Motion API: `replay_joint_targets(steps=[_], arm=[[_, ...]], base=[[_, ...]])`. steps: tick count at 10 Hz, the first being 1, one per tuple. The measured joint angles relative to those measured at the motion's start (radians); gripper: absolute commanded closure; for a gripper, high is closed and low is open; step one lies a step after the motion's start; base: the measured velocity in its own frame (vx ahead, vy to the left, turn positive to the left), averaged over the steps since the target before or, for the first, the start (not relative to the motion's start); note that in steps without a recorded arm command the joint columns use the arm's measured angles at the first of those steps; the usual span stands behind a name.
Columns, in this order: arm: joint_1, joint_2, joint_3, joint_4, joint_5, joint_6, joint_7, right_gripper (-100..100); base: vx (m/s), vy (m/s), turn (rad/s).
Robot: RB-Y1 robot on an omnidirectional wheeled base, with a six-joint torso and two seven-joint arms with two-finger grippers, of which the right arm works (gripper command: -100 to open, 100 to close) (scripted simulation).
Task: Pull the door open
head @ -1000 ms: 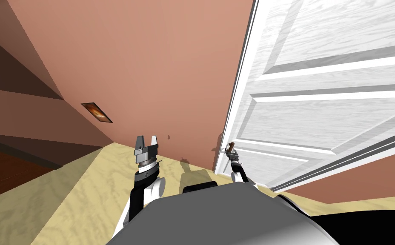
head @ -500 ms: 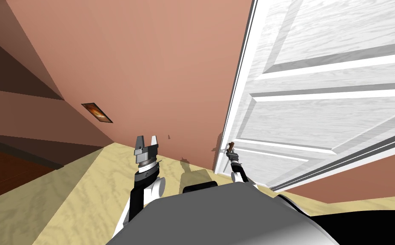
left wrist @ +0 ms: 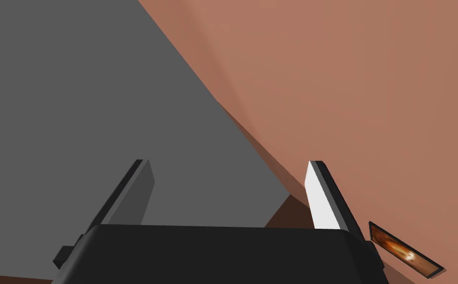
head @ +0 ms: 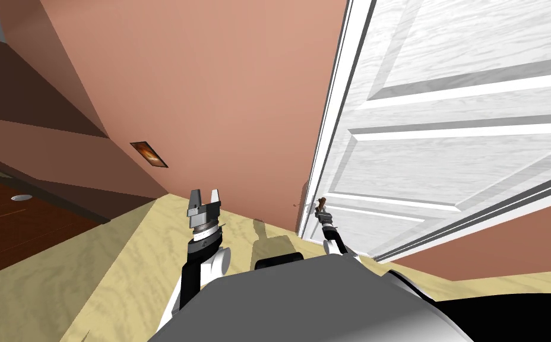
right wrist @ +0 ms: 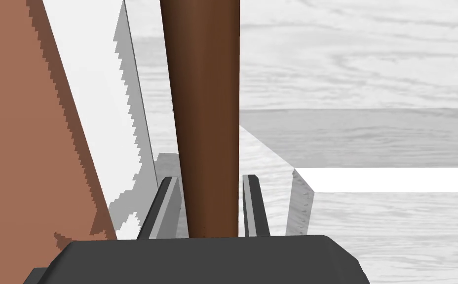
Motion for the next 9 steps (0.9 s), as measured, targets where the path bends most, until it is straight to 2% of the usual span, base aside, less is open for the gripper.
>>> replay_joint_targets(steps=[6,7,9], arm=[[0.019,-0.037,0.069,-0.030,0.029,0.003,-0.064,100],[0.020,-0.036,0.072,-0.029,0.030,0.004,-0.067,100],[0.024,-0.051,0.091,-0.032,0.041,-0.007,-0.087,100]], base=[[-0.193,-0.026,0.071],[-0.144,-0.011,0.087],[-0.215,-0.024,0.069]])
